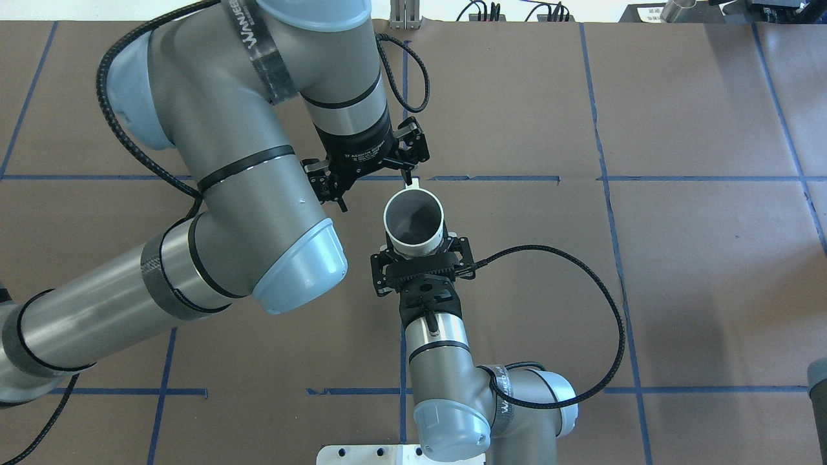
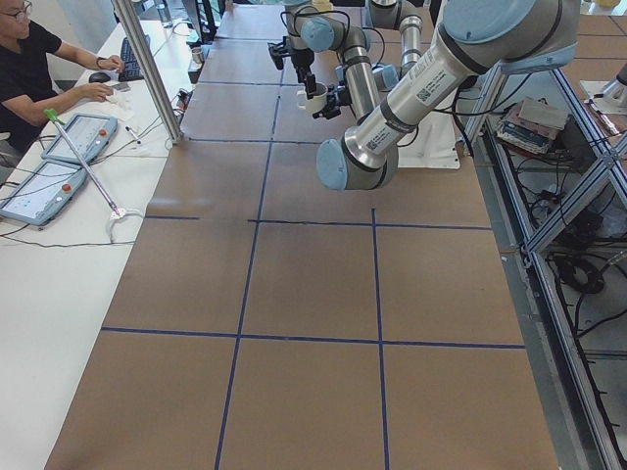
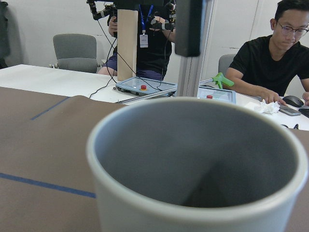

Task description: Left arm hands cup to right arm to dump lemon

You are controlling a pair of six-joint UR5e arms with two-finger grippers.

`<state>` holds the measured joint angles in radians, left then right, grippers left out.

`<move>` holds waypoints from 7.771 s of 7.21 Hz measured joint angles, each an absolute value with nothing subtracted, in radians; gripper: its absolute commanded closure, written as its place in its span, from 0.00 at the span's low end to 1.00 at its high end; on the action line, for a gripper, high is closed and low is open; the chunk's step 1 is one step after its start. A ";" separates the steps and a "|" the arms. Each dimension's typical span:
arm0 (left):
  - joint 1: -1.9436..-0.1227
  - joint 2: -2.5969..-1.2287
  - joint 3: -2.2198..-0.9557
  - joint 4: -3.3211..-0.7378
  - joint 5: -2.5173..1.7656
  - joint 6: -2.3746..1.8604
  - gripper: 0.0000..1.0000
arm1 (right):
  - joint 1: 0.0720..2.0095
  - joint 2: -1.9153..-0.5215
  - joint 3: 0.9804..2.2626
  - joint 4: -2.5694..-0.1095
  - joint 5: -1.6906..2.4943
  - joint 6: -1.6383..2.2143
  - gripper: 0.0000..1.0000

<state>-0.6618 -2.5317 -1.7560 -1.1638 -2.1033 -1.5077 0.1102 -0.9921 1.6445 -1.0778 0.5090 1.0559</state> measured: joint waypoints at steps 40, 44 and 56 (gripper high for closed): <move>-1.072 -1.549 -1.748 -1.827 -2.351 -0.982 0.95 | 0.697 -1.513 2.053 -1.083 1.647 0.894 0.00; -1.034 -1.547 -1.743 -1.858 -2.340 -0.993 0.00 | 0.747 -1.510 2.054 -1.114 1.728 0.890 0.00; -1.435 -1.527 -1.946 -1.492 -2.344 -0.079 0.00 | 1.355 -1.807 2.005 -1.444 2.231 0.155 0.00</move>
<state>-1.4349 -1.5274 -1.9461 -1.4923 -2.3436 -0.0793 1.3550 -1.8073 2.0051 -1.4439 2.2310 0.1547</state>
